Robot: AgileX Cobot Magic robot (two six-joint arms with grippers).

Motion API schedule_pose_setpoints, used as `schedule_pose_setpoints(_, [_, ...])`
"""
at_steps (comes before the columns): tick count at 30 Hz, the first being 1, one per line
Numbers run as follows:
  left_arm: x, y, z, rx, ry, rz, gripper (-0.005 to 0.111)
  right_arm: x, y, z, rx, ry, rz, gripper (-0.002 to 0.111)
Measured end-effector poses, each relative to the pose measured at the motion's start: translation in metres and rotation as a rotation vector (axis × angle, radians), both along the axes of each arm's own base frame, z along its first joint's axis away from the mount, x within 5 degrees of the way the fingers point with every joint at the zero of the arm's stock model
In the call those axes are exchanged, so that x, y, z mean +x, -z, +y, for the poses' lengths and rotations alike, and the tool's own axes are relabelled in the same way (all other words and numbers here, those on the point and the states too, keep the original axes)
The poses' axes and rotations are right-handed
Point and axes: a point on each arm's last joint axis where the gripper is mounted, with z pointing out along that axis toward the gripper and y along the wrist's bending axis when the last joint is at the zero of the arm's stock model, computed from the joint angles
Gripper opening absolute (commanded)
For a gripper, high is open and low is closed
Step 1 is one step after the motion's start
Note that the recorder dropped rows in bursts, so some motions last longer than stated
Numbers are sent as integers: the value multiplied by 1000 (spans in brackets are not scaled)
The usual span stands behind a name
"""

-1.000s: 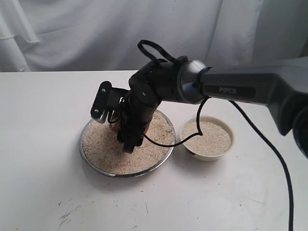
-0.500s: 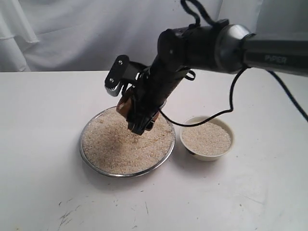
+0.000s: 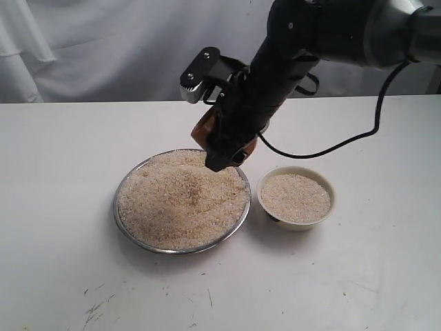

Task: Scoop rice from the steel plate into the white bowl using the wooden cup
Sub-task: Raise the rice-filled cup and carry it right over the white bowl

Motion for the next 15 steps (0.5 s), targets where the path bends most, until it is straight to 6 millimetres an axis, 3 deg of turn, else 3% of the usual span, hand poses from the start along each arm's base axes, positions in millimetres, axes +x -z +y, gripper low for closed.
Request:
schedule_pose_setpoints(8, [0, 0, 0, 0, 0, 0, 0, 9, -24, -29, 8, 194, -5, 0])
schedule_pose_setpoints(15, [0, 0, 0, 0, 0, 0, 0, 1, -10, -80, -82, 183, 6, 0])
